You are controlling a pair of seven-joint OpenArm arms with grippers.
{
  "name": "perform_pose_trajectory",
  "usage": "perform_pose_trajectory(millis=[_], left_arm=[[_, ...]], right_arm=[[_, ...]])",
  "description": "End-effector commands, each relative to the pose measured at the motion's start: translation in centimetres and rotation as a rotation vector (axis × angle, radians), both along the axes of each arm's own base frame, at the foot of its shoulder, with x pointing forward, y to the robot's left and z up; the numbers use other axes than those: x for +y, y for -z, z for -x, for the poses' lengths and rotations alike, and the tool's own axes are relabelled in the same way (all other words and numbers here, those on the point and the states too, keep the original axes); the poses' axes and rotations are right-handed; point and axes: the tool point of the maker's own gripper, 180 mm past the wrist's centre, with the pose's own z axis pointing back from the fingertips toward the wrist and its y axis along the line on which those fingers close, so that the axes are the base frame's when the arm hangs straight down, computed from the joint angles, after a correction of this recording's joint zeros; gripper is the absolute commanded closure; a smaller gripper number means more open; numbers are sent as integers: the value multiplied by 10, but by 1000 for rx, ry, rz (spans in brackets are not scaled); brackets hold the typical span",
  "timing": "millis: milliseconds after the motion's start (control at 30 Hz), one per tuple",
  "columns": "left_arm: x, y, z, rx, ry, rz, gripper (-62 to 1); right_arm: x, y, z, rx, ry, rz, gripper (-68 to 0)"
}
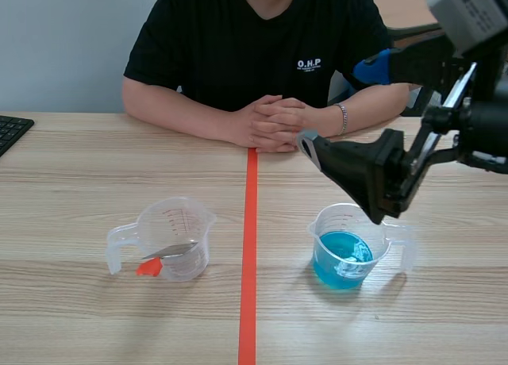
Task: Do the redox reaction experiment.
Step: 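Return to the home posture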
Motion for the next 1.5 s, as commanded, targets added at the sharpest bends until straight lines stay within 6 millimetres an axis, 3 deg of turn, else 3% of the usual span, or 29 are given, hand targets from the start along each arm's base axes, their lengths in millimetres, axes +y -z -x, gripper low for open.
perform_pose_trajectory(millis=[0, 433, 833, 1067, 1333, 1467], left_arm=[[0, -4, -4, -18, 5, 1, -623], [0, -4, -4, -18, 5, 1, -623], [-1, -10, -11, -48, 18, 4, -623], [1, -32, -38, -131, 87, -14, -623], [-6, -80, -86, -324, 231, -33, -623], [-7, -94, -115, -402, 306, -45, -623]], right_arm=[[-2, -9, 3, -17, 2, -16, -679], [-13, -14, 48, 36, 38, -3, -679], [-29, -14, 51, 21, 128, 25, -679], [-30, -14, 51, 25, 139, 20, -679], [-30, -13, 51, 29, 141, 24, -679], [-30, -11, 51, 33, 142, 29, -679]])
